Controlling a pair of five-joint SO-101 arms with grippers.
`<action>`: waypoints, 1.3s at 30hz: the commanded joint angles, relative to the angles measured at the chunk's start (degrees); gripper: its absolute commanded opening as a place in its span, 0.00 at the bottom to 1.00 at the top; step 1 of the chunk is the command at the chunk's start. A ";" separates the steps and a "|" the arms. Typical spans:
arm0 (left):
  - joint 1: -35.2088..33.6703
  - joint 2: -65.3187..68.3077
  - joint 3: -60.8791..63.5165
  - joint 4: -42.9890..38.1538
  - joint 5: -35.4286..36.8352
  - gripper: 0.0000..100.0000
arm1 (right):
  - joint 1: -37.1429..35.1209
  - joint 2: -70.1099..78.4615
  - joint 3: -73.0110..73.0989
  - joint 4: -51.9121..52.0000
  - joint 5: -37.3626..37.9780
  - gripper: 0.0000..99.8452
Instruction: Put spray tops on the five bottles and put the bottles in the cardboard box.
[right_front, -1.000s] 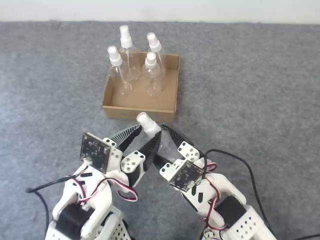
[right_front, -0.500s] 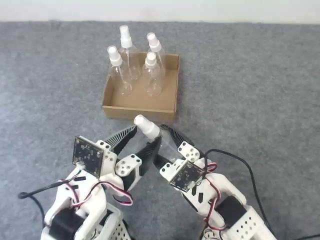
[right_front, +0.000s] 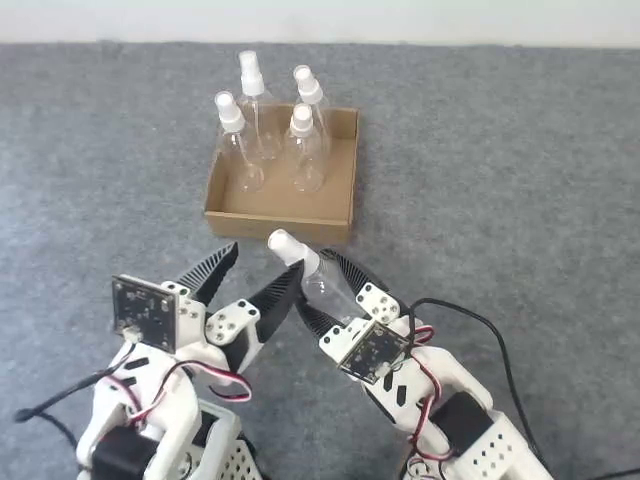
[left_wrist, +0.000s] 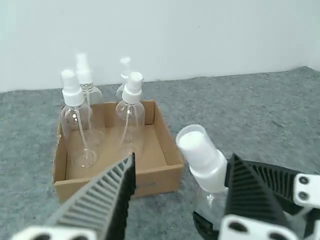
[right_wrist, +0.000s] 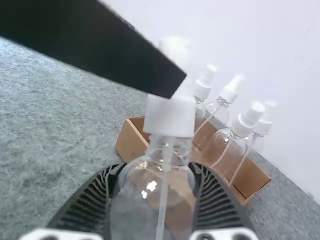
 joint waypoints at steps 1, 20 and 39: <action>-0.53 -1.14 -1.45 -2.81 1.23 0.27 | -0.48 -1.01 1.23 0.66 0.26 0.02; 5.27 -1.14 2.59 -6.86 0.70 0.17 | -2.24 -1.36 1.23 2.42 0.44 0.02; 14.15 -1.14 2.51 -5.71 -0.62 0.17 | -2.24 -1.01 1.23 2.42 0.44 0.02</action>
